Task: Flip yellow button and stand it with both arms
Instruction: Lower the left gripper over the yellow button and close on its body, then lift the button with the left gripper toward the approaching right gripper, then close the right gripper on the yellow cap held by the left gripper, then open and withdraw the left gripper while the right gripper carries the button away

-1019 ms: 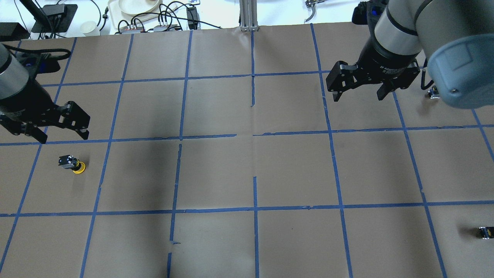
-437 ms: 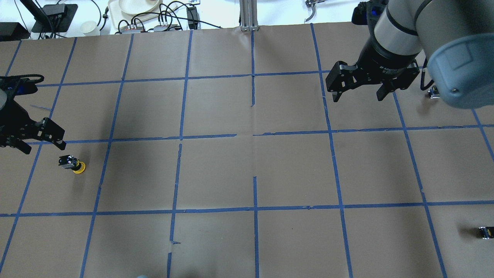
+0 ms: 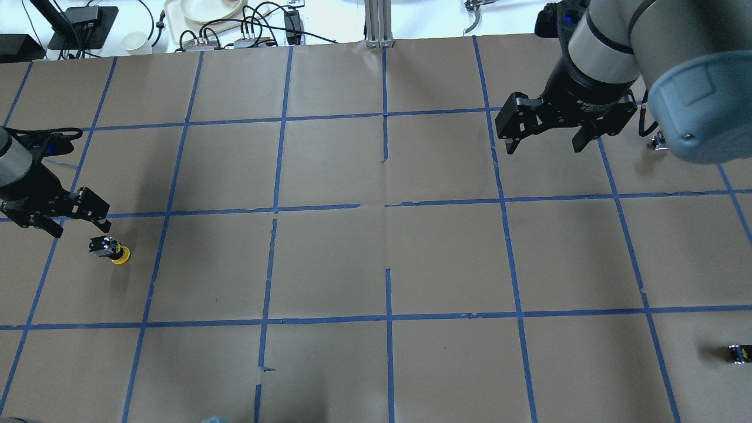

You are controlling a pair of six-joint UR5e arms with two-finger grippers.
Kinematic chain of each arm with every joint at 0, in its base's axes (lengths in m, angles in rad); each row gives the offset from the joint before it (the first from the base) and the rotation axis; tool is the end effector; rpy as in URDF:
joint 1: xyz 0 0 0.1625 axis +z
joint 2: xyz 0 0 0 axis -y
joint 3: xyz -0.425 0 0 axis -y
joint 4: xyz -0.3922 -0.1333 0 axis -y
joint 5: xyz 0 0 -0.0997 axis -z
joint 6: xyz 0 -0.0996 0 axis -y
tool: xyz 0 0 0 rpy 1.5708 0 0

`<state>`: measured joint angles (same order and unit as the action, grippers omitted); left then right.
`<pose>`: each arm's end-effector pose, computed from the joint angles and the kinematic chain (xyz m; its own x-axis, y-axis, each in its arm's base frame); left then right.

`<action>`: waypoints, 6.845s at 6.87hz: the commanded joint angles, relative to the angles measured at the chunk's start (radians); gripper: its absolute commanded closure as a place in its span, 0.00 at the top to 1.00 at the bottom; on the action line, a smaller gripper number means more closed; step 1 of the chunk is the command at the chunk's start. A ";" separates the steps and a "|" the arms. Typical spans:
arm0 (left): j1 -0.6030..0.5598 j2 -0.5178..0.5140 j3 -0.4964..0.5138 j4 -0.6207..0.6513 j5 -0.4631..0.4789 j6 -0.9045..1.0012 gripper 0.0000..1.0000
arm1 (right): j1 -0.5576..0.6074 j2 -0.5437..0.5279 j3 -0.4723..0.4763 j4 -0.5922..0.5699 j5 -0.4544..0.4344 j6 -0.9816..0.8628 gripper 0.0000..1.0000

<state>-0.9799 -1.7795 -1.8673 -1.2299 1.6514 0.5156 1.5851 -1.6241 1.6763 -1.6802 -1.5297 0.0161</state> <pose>0.1820 -0.4961 0.2742 -0.9975 -0.0697 0.0115 -0.0664 0.9812 0.1815 0.1442 -0.4722 0.4728 -0.9991 -0.0006 -0.0419 0.0018 0.9984 -0.0565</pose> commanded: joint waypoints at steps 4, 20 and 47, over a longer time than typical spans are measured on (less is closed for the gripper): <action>0.001 -0.086 -0.030 0.047 0.052 0.004 0.81 | 0.001 0.004 -0.001 -0.018 0.006 -0.001 1.00; -0.147 -0.067 0.289 -0.713 -0.452 -0.300 0.00 | -0.146 -0.003 -0.018 -0.013 0.066 -0.065 1.00; -0.682 -0.015 0.301 -0.968 -1.624 -0.582 0.90 | -0.385 0.027 0.073 0.298 1.070 -0.025 0.19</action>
<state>-1.6770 -1.7993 -1.5819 -2.2035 -0.0279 -0.0625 1.2364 -1.5958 1.7630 -1.3632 -0.3926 -0.0092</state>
